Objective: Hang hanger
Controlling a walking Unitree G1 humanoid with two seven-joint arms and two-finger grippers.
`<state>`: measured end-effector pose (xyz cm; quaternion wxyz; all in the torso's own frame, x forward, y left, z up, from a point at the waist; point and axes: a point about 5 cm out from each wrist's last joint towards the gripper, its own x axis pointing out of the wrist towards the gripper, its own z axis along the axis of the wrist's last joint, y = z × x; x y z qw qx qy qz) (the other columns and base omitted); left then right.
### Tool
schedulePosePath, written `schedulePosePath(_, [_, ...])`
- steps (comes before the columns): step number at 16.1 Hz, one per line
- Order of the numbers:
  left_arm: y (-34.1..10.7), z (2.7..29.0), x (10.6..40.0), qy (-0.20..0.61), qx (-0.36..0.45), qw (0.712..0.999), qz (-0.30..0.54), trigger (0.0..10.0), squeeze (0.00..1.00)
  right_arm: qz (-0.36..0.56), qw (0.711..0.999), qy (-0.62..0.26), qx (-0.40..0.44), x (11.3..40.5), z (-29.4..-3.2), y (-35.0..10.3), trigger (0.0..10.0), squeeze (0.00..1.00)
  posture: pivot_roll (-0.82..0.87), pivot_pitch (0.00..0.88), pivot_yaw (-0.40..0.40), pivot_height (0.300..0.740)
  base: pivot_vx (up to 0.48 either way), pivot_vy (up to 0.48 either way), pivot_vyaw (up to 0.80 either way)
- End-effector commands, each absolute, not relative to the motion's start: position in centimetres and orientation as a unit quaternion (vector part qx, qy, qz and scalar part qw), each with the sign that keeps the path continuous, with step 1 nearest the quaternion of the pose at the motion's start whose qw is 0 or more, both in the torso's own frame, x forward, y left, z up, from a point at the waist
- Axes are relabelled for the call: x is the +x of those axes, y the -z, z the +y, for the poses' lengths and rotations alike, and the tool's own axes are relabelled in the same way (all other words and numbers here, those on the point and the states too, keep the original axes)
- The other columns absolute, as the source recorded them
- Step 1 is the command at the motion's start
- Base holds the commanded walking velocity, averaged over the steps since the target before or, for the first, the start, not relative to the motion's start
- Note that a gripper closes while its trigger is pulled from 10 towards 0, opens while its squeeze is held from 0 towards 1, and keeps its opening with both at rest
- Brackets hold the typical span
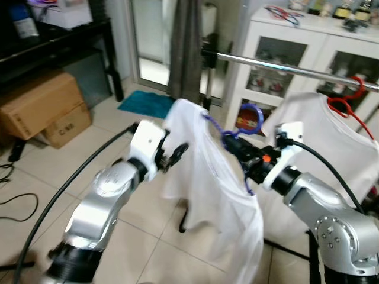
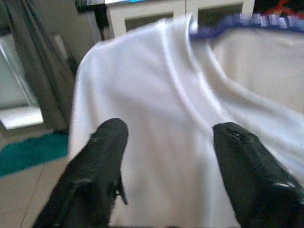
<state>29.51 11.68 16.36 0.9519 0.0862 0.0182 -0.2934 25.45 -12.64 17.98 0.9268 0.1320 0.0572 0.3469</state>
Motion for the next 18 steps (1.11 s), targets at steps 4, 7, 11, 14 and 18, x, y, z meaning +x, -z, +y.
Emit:
schedulePosePath(4, [-17.3, 9.8, 30.1, 0.326, 0.045, 0.944, -0.016, 10.0, 0.89, 0.029, 0.908, -0.397, 0.133, 25.3, -11.7, -19.3, 0.0, 0.0, -0.01, 0.0, -0.033, 0.74, 0.0, 0.0, 0.0])
schedulePosePath(7, [-16.7, 9.3, 30.3, 0.336, 0.057, 0.94, -0.01, 10.0, 0.0, 0.027, 0.897, -0.421, 0.135, 25.0, -11.1, -19.4, 0.0, 0.0, -0.01, 0.0, -0.035, 0.74, 0.0, 0.0, 0.0])
schedulePosePath(11, [-16.5, 9.5, 30.7, 0.329, 0.055, 0.943, -0.012, 0.0, 0.0, 0.025, 0.882, -0.448, 0.144, 24.5, -10.7, -19.7, 0.0, 0.0, -0.01, 0.0, -0.034, 0.74, 0.0, 0.0, 0.0])
schedulePosePath(14, [-16.5, 9.6, 30.9, 0.319, 0.061, 0.946, -0.014, 0.0, 0.0, 0.022, 0.882, -0.447, 0.146, 24.5, -10.7, -19.7, 0.0, 0.0, -0.01, 0.0, -0.033, 0.74, 0.0, 0.0, 0.0])
schedulePosePath(18, [-16.2, 11.2, 31.7, 0.244, 0.083, 0.966, 0.0, 0.0, 0.0, 0.017, 0.88, -0.447, 0.162, 24.7, -11.0, -20.0, 0.0, 0.0, -0.01, 0.0, -0.036, 0.74, 0.0, 0.0, 0.0])
